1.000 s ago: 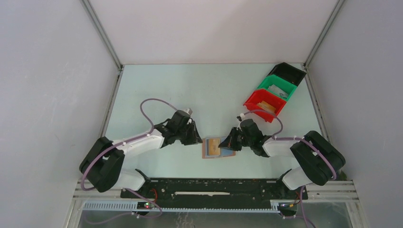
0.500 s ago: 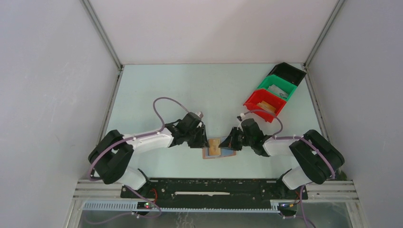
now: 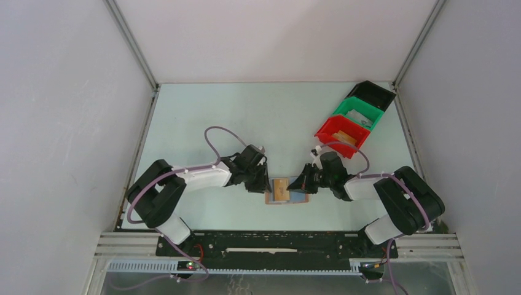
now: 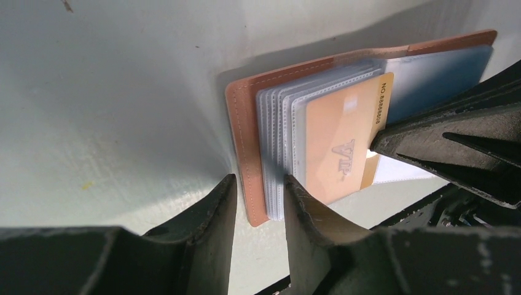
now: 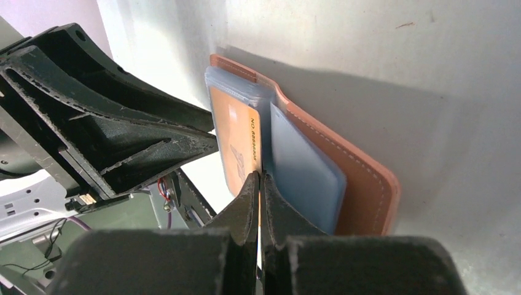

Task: Take the credit cards out of the card holder
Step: Remove the credit card from the card holder, then place the credit card in the storage box.

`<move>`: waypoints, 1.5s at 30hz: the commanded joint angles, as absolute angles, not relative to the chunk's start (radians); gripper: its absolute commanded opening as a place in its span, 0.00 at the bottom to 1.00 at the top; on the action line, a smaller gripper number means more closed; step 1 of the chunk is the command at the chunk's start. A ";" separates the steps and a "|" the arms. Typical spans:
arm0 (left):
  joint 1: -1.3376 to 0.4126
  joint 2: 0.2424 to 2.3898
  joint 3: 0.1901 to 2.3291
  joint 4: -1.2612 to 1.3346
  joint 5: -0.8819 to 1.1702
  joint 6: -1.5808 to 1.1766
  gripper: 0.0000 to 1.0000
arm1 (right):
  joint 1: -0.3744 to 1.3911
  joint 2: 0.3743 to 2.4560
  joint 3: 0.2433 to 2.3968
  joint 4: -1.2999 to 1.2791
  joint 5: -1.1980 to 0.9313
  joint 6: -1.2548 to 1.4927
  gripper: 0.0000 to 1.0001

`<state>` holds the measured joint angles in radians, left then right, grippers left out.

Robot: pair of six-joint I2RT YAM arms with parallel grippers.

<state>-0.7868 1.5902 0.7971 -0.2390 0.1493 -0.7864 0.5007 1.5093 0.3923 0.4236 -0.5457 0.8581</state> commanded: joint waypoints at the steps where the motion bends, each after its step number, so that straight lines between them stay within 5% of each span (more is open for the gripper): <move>1: -0.790 1.646 0.806 -0.286 0.093 -0.779 0.38 | 0.494 1.510 0.388 0.465 -0.584 0.830 0.00; 45: -0.788 1.535 0.919 -0.426 0.073 -0.743 0.39 | 0.372 0.934 0.524 -0.221 -0.426 0.654 0.00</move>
